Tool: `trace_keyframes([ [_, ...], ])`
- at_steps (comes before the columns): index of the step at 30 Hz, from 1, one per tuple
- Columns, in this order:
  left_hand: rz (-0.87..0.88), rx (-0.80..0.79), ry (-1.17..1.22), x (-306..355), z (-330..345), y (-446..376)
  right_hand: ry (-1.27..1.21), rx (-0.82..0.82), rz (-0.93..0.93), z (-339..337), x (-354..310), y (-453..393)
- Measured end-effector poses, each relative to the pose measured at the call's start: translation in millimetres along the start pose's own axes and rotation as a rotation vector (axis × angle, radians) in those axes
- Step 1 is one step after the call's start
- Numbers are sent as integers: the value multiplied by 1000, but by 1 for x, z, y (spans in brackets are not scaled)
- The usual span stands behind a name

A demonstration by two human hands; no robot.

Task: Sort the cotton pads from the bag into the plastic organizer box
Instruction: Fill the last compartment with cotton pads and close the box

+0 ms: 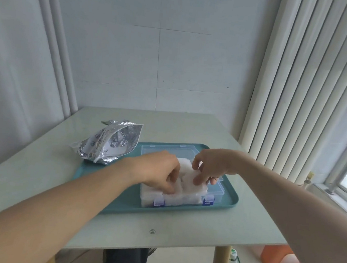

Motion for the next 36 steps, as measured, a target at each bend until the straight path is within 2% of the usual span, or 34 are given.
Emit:
trace_keyframes([
  [3,15,-10,15,3,0,-2,-192,49,70,3,2,3],
  [5,21,-14,12,3,0,-2,-228,123,105,1,4,5],
  [9,50,-4,-4,7,-1,-4,-200,199,156,5,10,13],
  [14,20,-15,19,14,4,-6,38,370,7,3,2,25],
  [19,-42,-55,-31,15,8,-7,103,246,-27,9,2,30],
  [23,-46,-23,-34,20,8,-9,192,194,-77,9,4,25],
  [27,-47,18,-60,20,8,-12,159,206,-119,10,6,21],
  [33,-21,8,-83,21,5,-19,34,125,-146,2,13,23],
  [36,-6,-17,-88,23,7,-20,76,110,-200,7,14,20],
])
Point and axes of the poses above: each hand's wrist, its own y-axis away from the middle knuckle, its own z-axis out of the palm, x = y × z, the point moved 5 cm from there along -y, towards the middle knuckle, and after that the axes turned 9 degrees about x, right-handed, at the moved point
